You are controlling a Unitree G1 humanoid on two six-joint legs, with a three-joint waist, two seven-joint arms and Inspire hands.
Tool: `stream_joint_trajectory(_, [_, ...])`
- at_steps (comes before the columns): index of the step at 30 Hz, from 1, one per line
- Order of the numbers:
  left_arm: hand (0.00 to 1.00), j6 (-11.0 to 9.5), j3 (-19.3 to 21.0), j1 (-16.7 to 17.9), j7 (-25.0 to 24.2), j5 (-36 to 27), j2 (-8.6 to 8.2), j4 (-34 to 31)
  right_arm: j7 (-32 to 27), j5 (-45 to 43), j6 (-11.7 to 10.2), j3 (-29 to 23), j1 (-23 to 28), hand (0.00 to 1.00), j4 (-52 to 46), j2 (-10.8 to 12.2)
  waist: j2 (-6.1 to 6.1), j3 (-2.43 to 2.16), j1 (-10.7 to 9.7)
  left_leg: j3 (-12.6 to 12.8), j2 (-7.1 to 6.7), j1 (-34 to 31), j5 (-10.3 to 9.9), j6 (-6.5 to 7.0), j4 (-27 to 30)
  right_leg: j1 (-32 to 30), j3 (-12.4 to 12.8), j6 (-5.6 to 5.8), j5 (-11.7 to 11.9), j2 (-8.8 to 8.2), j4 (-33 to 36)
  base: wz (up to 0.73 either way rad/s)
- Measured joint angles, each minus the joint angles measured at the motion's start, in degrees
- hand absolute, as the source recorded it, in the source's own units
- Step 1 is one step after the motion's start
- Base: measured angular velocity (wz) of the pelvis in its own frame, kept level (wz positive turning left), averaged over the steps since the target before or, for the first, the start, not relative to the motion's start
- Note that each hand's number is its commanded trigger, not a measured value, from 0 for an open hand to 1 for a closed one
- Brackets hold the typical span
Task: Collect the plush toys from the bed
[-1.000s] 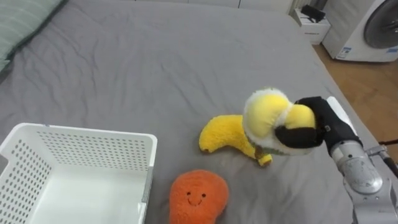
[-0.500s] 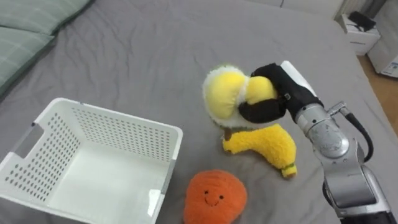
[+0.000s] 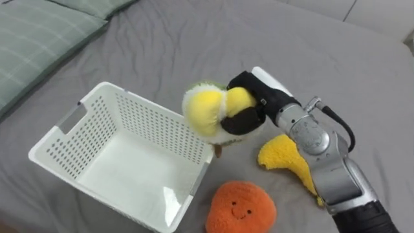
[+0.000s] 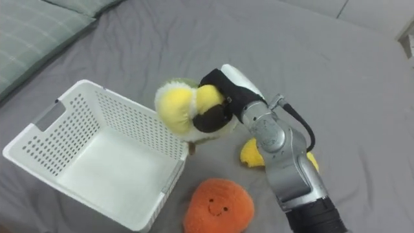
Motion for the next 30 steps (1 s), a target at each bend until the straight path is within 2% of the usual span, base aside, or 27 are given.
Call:
stream_joint_trajectory(5, [0.0, 0.6, -0.1, -0.1, 0.0, -0.4, 0.67, -0.1, -1.0, 0.0, 0.6, 2.1, -2.7, 0.98, 3.5, 0.4, -0.2, -0.03, 1.3, -0.3, -0.01, -0.1, 0.0, -0.02, -0.1, 0.2, -0.9, 0.0, 0.0, -0.14, 0.1, 0.03])
stream_joint_trajectory(7, [0.0, 0.9, -0.1, 0.0, 0.1, -0.4, 1.3, -0.1, -1.4, 0.0, 1.4, 3.2, -2.9, 0.75, 3.5, 0.6, -0.57, -0.01, 1.6, -0.3, 0.03, -0.1, 0.0, -0.05, -0.1, 0.2, -0.9, 0.01, 0.0, -0.16, 0.1, 0.0])
stream_joint_trajectory(8, [0.0, 1.3, -0.1, 0.1, 0.1, -0.4, 1.71, -0.1, -1.7, 0.0, 1.5, 3.9, -3.0, 0.43, 3.5, 0.6, -0.79, 0.07, 1.6, -0.3, 0.04, -0.1, 0.0, -0.06, -0.1, 0.2, -0.9, 0.01, 0.0, -0.14, 0.1, 0.0])
stream_joint_trajectory(9, [0.0, 1.7, -0.1, 0.1, 0.1, -0.4, 2.05, -0.1, -2.1, 0.0, 1.5, 4.5, -3.1, 0.28, 3.5, 0.6, -1.04, 0.03, 1.6, -0.3, 0.03, -0.1, 0.0, -0.06, -0.1, 0.2, -1.0, 0.01, 0.0, -0.08, 0.1, 0.0])
stream_joint_trajectory(10, [0.0, 1.8, -0.1, 0.1, 0.1, -0.4, 2.22, -0.1, -2.2, 0.0, 1.5, 4.7, -3.1, 0.0, 3.5, 0.7, -1.17, 0.0, 1.6, -0.4, 0.03, -0.1, 0.0, -0.06, -0.1, 0.2, -1.0, 0.01, 0.0, -0.07, 0.1, 0.0])
stream_joint_trajectory(12, [0.0, 2.1, -0.1, -0.1, 0.1, -0.4, 2.56, -0.1, -2.7, 0.0, 1.5, 5.7, -3.5, 0.0, 3.5, 0.8, -1.52, 0.03, 1.7, -0.4, -0.03, -0.1, 0.0, -0.05, -0.1, 0.2, -0.9, 0.01, 0.0, -0.06, 0.1, 0.0])
stream_joint_trajectory(18, [0.0, 2.5, -0.1, -0.6, 0.2, -0.3, 2.57, -0.6, -3.9, 0.1, 1.4, 7.4, -4.7, 0.0, 3.5, 1.1, -1.45, 0.06, 1.7, -0.5, -0.09, -0.1, 0.0, -0.04, -0.1, 0.2, -0.7, 0.01, 0.0, -0.07, 0.1, 0.0])
stream_joint_trajectory(30, [0.0, 2.8, -0.1, -1.5, 0.2, -0.4, 2.53, -1.7, -7.0, 1.1, 1.4, 8.5, -4.6, 0.0, 4.4, 1.1, -0.61, 0.15, 1.6, -0.4, -0.07, -0.1, 0.0, -0.04, -0.2, 0.1, -0.4, 0.01, 0.0, -0.04, 0.0, 0.0])
